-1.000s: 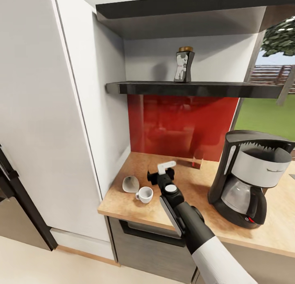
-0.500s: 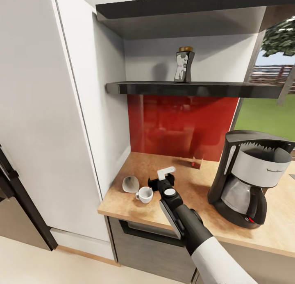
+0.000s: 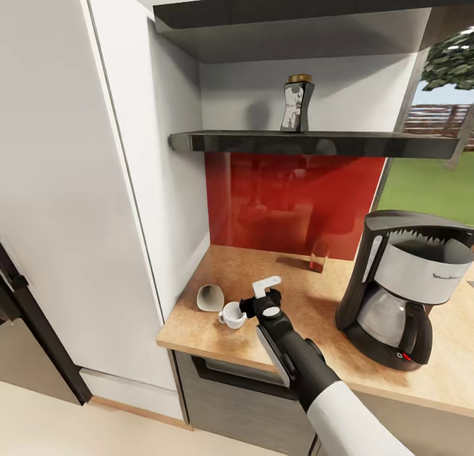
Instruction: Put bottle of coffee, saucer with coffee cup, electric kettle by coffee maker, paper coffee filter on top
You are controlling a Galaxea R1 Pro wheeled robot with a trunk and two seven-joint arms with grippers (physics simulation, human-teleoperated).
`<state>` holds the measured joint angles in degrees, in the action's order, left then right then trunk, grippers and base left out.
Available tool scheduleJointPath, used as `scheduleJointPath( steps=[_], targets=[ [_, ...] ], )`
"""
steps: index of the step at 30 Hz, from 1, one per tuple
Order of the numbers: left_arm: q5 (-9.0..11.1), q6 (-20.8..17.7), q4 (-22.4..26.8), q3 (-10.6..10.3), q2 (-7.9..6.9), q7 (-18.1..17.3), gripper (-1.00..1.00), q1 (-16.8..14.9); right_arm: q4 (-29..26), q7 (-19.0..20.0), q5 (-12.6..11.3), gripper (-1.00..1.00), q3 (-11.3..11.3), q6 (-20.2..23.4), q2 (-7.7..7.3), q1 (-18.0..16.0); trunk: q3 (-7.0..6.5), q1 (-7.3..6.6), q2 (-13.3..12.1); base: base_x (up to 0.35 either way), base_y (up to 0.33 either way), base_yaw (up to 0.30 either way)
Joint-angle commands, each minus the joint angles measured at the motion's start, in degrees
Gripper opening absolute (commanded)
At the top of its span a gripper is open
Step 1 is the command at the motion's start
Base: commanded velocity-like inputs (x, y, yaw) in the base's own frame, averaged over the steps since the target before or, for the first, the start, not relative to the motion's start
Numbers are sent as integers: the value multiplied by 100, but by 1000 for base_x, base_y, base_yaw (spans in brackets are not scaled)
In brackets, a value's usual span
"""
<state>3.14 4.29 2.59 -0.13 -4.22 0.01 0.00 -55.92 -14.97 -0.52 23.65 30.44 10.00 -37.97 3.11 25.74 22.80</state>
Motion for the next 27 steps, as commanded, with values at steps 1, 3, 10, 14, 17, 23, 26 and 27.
scheduleJointPath(
  steps=[1, 3, 10, 14, 17, 23, 26, 27],
  targets=[
    [32, 11, 5, -5, 0, 1, 100, 0, -103, -32, -8, 100, 11, 143, 0, -6, 12, 4, 12, 1, 0, 0],
    [31, 11, 5, -5, 0, 1, 100, 0, -457, -32, -9, 100, 10, 483, 0, -8, 12, 4, 12, 0, 0, 0],
    [27, 11, 5, -8, 7, -1, 100, 0, -2005, -40, -2, 100, 14, 1634, 0, -14, 12, 4, 12, 0, 0, 0],
    [23, 11, 5, -10, 10, 1, 100, 0, -2295, -41, -4, 100, 11, 2397, 0, -65, 12, 4, 12, 0, 0, 0],
    [21, 11, 5, -7, 10, 2, 100, 3, -2225, -45, 4, 100, 9, 2526, 0, -72, 12, 4, 12, 0, 0, 0],
    [23, 11, 5, 1, 9, 0, 100, 15, -1999, -42, 8, 100, 3, 2567, 0, -78, 12, 4, 12, 45, 21, 0],
    [21, 11, 5, 3, 5, 3, 100, 22, -1969, -41, 2, 100, 1, 2571, 0, -79, 12, 4, 12, 185, 149, 0],
    [21, 11, 5, 3, 3, 4, 100, 27, -1965, -38, 1, 100, 2, 2572, 0, -79, 12, 4, 12, 216, 193, 0]
  ],
)
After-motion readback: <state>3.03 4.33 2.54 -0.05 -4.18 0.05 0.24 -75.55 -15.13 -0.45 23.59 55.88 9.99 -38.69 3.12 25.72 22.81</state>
